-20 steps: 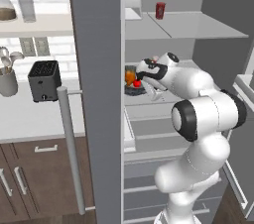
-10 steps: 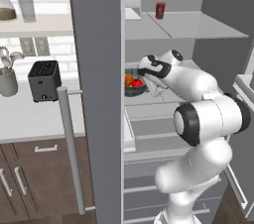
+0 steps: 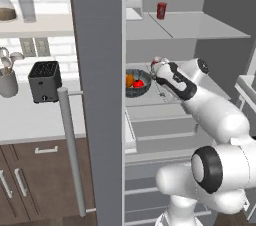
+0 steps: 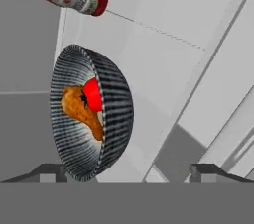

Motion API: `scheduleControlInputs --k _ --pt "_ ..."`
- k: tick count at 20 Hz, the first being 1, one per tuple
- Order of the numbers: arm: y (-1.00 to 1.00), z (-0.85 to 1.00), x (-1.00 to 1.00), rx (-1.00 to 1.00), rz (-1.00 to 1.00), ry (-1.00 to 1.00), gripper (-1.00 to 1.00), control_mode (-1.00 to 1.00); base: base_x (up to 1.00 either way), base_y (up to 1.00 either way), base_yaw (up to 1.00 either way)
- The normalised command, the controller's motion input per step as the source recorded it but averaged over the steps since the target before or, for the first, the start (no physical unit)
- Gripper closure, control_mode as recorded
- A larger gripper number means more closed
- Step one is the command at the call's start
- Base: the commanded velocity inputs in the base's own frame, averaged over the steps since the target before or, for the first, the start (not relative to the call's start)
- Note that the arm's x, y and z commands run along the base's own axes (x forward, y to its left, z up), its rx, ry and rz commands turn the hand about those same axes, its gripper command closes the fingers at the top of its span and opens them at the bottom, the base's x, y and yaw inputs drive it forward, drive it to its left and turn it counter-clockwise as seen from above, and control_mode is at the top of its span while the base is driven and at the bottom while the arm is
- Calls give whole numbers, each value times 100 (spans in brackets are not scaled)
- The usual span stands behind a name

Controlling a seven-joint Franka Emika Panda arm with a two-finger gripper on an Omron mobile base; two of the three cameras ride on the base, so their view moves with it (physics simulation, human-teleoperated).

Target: Pick the chicken drumstick and tomato from their plates and place them in the bowl. Then put the bowl in the fridge.

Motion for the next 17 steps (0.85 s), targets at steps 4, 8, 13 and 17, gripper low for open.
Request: scheduleControlInputs --k 4,8,13,17 --pt "-34 95 -99 -7 0 5 -100 -100 0 0 0" --pt "-40 85 -99 -11 0 14 -100 -100 0 0 0" --pt "-40 31 -100 -20 0 6 -100 -100 0 0 0" --pt "-6 0 -100 -33 2 0 -100 -100 0 0 0"
